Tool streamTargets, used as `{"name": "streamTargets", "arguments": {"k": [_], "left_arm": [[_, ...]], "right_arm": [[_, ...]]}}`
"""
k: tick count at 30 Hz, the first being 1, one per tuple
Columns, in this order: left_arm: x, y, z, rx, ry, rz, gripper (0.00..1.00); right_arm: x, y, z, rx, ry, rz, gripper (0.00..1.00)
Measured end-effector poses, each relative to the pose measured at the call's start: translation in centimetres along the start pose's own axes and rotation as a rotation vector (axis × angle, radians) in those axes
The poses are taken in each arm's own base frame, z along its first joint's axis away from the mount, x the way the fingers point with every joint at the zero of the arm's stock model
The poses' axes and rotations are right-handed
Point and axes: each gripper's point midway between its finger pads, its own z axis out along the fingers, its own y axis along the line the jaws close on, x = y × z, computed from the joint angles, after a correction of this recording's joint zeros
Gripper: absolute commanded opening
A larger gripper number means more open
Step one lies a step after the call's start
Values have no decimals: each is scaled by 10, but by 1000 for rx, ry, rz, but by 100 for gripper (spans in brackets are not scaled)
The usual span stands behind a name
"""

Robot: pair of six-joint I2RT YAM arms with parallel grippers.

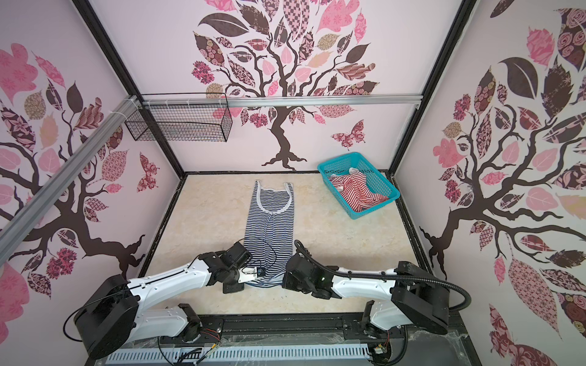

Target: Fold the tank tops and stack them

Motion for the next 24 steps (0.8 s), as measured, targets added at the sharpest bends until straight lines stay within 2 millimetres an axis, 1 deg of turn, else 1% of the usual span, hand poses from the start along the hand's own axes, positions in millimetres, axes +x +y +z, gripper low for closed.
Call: {"name": "streamTargets", "arguments": {"k": [2, 4, 7, 9, 12, 13, 17, 19, 22, 24], "left_arm": [[-1, -4, -4, 25, -6, -8, 2], [-3, -9, -13, 49, -27, -20, 1], [-14, -13, -36, 87, -82, -45, 2], [-22, -15, -53, 109, -126, -56, 2], [-28, -20, -73, 137, -170, -73, 0], [-28, -22, -78, 145, -178, -77, 0], [-27, -27, -91, 157, -191, -103, 0], [-28, -24, -94, 148, -195, -117, 0], [-32, -13, -97, 118, -207, -139, 0], [-34, 0, -97, 99, -213, -175, 0]], "right_arm": [[-1, 2, -4, -15, -5, 1, 0], [1, 3, -10, -32, -8, 4, 0], [11, 5, -21, -56, 1, -6, 0], [19, 13, -30, -81, 9, -21, 0], [24, 22, -43, -121, 10, -22, 0], [23, 25, -48, -134, 3, -20, 0], [10, 36, -69, -169, -56, -9, 0], [-1, 47, -79, -182, -96, -11, 0], [-23, 64, -92, -207, -149, -4, 0], [-42, 67, -98, -213, -195, 11, 0]]}}
